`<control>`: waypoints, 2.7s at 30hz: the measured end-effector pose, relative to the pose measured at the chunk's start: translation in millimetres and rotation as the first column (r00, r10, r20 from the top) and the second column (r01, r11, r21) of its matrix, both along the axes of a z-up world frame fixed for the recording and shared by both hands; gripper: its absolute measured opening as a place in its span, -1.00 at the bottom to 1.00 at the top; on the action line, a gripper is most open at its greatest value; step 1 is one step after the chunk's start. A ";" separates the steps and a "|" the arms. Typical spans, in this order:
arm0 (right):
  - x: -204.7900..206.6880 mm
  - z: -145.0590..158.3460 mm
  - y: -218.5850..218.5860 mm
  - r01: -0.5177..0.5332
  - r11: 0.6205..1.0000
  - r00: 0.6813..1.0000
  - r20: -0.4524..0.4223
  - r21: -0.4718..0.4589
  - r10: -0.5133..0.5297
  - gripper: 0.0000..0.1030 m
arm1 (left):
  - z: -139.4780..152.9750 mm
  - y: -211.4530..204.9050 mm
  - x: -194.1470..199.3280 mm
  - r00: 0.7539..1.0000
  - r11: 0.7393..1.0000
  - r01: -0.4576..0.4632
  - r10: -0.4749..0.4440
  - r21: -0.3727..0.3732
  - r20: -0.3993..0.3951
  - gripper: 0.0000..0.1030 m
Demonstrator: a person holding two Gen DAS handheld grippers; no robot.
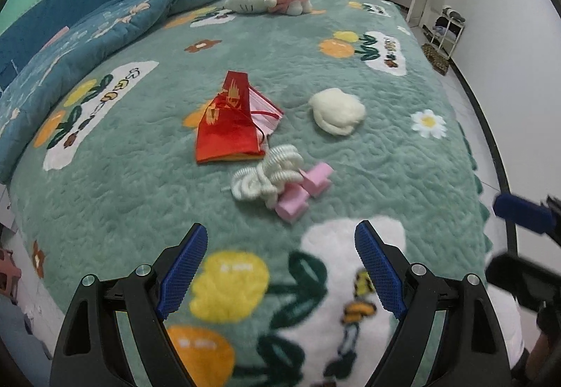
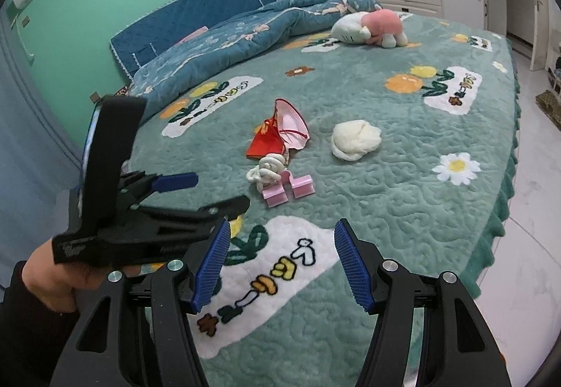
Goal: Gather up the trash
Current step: 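Grasp the white rope knot with the left tool, then grasp the pink plastic clip with the right tool while the left tool holds the rope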
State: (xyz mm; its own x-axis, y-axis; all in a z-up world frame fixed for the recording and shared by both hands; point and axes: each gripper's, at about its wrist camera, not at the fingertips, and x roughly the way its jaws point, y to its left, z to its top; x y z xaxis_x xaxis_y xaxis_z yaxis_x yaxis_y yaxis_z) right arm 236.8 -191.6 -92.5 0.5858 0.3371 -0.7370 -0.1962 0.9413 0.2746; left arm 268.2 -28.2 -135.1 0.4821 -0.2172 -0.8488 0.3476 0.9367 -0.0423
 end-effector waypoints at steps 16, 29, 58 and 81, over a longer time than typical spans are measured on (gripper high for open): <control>50.6 -38.8 -9.0 0.009 1.000 0.997 -0.072 0.021 -0.008 0.21 | -45.6 -2.0 68.1 0.995 0.998 -0.007 0.000 -0.064 -0.105 0.31; 54.3 -46.1 -3.7 -0.003 1.000 0.997 -0.079 0.020 0.005 0.21 | -36.8 13.5 66.1 0.996 0.994 -0.029 0.020 -0.106 -0.088 -0.23; 125.6 -106.5 61.3 -0.198 0.966 0.975 -0.129 -0.166 0.178 0.41 | -42.4 43.0 50.3 0.997 0.999 -0.044 0.042 -0.027 -0.061 -0.28; 119.1 -92.0 46.8 -0.168 0.982 0.983 -0.090 -0.089 0.160 0.32 | -31.2 34.3 39.8 0.999 0.999 -0.033 0.032 -0.021 -0.042 -0.28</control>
